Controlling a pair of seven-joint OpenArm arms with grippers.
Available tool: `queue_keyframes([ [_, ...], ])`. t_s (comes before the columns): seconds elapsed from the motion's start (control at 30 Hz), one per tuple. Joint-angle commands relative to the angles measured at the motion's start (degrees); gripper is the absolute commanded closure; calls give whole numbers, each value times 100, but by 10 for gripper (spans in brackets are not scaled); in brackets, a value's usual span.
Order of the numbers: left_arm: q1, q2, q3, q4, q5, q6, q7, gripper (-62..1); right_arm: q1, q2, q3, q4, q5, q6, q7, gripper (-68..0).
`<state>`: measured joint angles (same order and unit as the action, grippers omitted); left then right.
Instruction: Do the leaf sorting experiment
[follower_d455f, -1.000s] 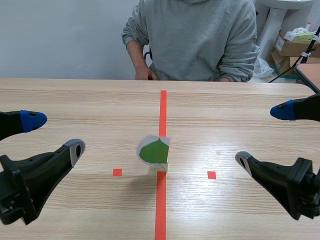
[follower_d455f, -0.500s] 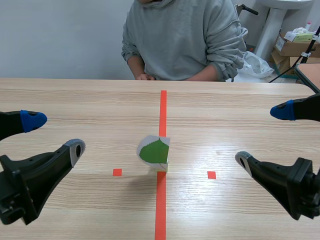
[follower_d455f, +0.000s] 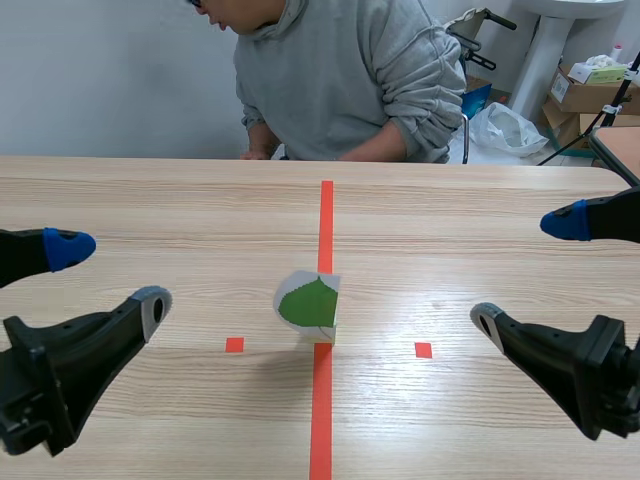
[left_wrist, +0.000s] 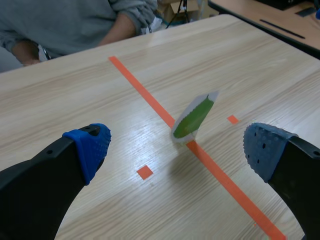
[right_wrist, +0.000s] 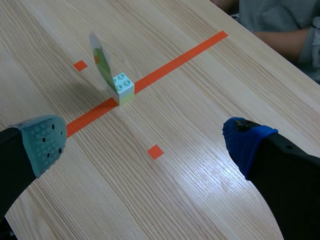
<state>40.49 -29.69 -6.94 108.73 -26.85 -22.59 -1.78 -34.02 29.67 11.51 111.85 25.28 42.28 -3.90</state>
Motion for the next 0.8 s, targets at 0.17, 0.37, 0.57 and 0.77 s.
queue_keyframes([
  [0.17,-625,-291,216,-501,-28,-122,35,-568,7,15,48,22,85,44,85,-655],
  [0.37,-1338,-629,739,-1180,103,-271,33,-568,7,15,48,22,83,44,85,-655],
  [0.57,-2149,-933,1425,-1856,101,-337,26,-568,7,15,48,22,83,44,87,-655],
  [0.77,-3095,-1003,2260,-2566,101,-422,-17,-568,7,15,48,22,83,44,87,-655],
])
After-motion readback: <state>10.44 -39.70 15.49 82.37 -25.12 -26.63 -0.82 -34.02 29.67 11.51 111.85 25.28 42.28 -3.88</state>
